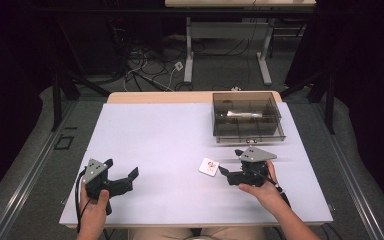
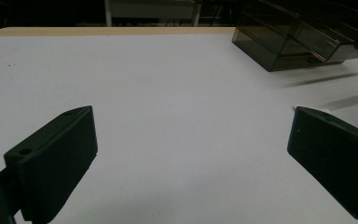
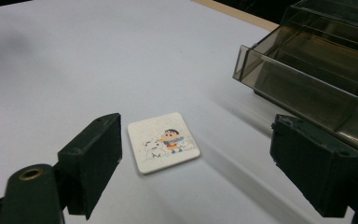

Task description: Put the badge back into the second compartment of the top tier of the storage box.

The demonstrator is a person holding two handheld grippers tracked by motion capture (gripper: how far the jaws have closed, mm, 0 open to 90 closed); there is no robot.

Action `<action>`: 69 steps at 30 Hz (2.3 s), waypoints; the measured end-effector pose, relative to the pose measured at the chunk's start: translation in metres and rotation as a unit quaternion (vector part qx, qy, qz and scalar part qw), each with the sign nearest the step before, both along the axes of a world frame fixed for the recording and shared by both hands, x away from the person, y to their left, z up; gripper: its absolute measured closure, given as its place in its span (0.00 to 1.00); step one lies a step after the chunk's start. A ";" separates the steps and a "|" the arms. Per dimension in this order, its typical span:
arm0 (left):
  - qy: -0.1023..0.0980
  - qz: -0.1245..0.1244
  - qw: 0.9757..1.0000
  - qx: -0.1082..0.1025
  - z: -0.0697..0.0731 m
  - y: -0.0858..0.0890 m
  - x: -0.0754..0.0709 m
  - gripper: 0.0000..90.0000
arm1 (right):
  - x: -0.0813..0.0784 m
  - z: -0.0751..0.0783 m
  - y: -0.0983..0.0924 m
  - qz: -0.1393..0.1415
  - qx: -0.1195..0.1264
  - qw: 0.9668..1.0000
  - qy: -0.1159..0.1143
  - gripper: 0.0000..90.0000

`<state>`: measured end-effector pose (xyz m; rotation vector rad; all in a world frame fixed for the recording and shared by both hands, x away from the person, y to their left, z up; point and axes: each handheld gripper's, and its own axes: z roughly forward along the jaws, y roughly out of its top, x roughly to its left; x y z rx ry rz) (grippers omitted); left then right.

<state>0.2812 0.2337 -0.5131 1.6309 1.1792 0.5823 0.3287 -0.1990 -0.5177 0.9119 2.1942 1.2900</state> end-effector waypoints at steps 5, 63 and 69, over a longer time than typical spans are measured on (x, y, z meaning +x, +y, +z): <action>0.003 -0.001 1.000 0.006 -0.001 0.000 0.000 0.04 | 0.007 -0.002 0.011 0.008 -0.005 1.000 0.008 0.18; 0.019 0.004 1.000 0.003 -0.004 0.006 0.004 0.10 | 0.058 -0.047 0.057 0.089 -0.091 0.985 0.119 0.22; 0.020 0.003 1.000 0.002 -0.005 0.006 0.004 0.10 | 0.061 -0.048 0.056 0.098 -0.088 0.984 0.116 0.22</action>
